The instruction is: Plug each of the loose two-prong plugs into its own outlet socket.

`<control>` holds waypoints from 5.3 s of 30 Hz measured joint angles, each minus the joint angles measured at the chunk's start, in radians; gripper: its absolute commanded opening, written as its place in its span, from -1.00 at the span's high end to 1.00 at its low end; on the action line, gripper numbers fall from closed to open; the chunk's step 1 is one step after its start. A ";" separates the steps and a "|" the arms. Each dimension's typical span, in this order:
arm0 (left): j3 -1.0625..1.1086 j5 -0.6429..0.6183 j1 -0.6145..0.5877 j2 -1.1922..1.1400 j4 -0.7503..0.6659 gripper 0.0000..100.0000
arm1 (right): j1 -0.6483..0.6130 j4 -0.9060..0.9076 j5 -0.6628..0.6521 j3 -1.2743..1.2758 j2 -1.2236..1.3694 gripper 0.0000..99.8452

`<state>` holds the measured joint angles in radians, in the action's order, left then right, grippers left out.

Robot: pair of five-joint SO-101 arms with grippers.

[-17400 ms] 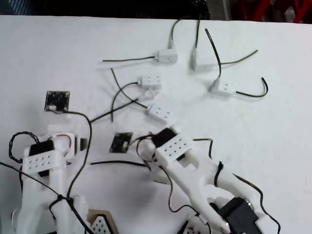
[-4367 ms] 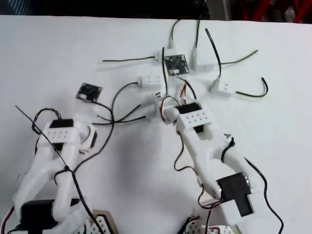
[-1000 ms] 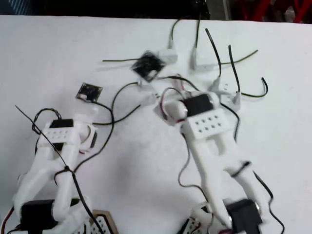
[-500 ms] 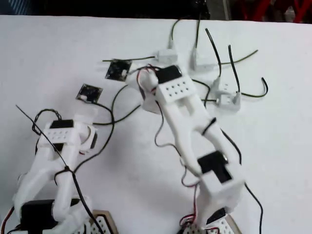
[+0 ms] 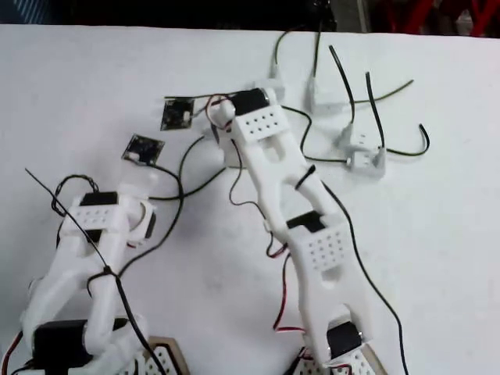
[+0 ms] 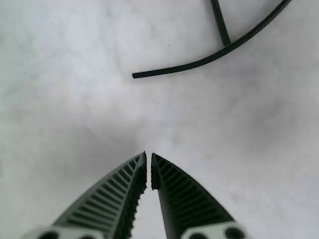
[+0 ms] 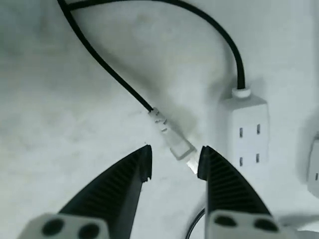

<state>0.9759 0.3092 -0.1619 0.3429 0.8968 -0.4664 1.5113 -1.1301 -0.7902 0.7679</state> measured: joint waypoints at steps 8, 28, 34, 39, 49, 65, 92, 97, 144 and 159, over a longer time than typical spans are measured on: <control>0.000 0.000 0.000 0.000 0.000 0.92 | 0.000 0.094 -0.011 -0.167 0.167 0.69; 0.000 0.000 0.000 0.000 0.000 0.92 | 0.041 0.195 -0.034 -0.358 0.315 0.96; 0.000 0.000 0.000 0.000 0.000 0.92 | 0.066 0.203 0.161 -0.333 0.272 0.96; 0.000 0.000 0.000 0.000 0.000 0.92 | 0.078 0.199 0.292 -0.133 0.081 0.97; 0.000 0.000 0.000 0.000 0.000 0.92 | 0.078 0.176 0.572 0.367 -0.334 0.97; 0.000 0.000 0.000 0.000 0.000 0.92 | 0.089 -0.224 0.715 0.956 -0.446 0.71; 0.000 0.000 0.000 0.000 0.000 0.92 | 0.095 -0.132 0.540 0.964 -0.457 0.80; 0.000 0.000 0.000 0.000 0.000 0.92 | 0.098 -0.132 0.516 0.967 -0.457 0.88; -0.023 -0.422 0.245 0.516 -0.020 0.92 | -0.219 -0.368 0.822 1.685 -1.976 0.96; -0.023 -0.390 0.523 0.516 -0.023 0.93 | -0.235 -0.477 0.830 1.840 -2.038 0.96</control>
<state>0.9528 -0.0806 0.3613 0.8585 0.8738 -0.7012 1.0342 -0.3000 1.0495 -1.2697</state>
